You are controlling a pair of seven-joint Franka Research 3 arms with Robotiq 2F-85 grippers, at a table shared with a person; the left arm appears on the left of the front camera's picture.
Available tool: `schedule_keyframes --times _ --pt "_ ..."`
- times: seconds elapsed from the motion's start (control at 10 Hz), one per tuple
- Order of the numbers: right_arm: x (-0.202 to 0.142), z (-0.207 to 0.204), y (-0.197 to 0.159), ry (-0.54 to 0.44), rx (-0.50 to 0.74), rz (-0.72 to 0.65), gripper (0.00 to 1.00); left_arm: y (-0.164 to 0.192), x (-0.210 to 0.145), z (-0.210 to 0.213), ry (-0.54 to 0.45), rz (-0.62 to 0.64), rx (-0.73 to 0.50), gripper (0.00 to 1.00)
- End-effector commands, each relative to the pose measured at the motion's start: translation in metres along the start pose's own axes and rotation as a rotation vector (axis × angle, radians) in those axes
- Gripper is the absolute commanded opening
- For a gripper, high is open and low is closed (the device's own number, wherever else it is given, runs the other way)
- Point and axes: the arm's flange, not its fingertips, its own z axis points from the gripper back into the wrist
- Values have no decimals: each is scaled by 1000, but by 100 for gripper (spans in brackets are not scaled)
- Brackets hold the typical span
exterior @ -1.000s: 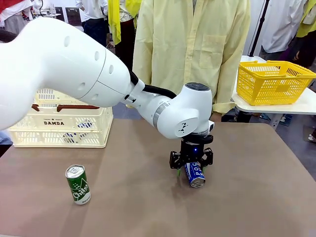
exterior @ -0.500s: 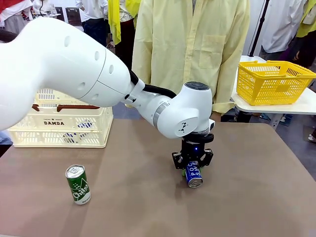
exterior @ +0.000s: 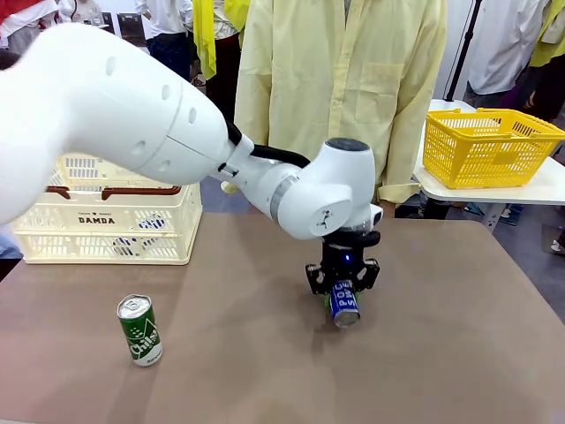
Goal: Place the drinks into the Shopping basket.
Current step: Pick up one drink and place it into the Shopping basket.
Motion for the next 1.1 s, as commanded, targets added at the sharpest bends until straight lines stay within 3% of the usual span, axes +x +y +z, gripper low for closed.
schedule_keyframes --times 0.0,0.1,0.3,0.4,0.7,0.9,1.0 --pt "-2 0 1 4 0 -3 100 53 -6 97 -25 -138 -81 0" --pt "-2 0 1 4 0 -3 100 77 -5 144 -62 -170 -102 0" --pt "-2 0 1 4 0 -3 100 144 2 226 -42 -267 -37 0" --pt "-2 0 1 4 0 -3 100 181 2 250 -17 -285 -16 0" --pt "-2 0 1 4 0 -3 100 279 -24 283 -97 -390 -187 0" --pt "-2 0 1 4 0 -3 100 292 -37 280 -97 -306 -199 0" --pt "-2 0 1 4 0 -3 100 287 -13 296 -87 -365 -140 0"
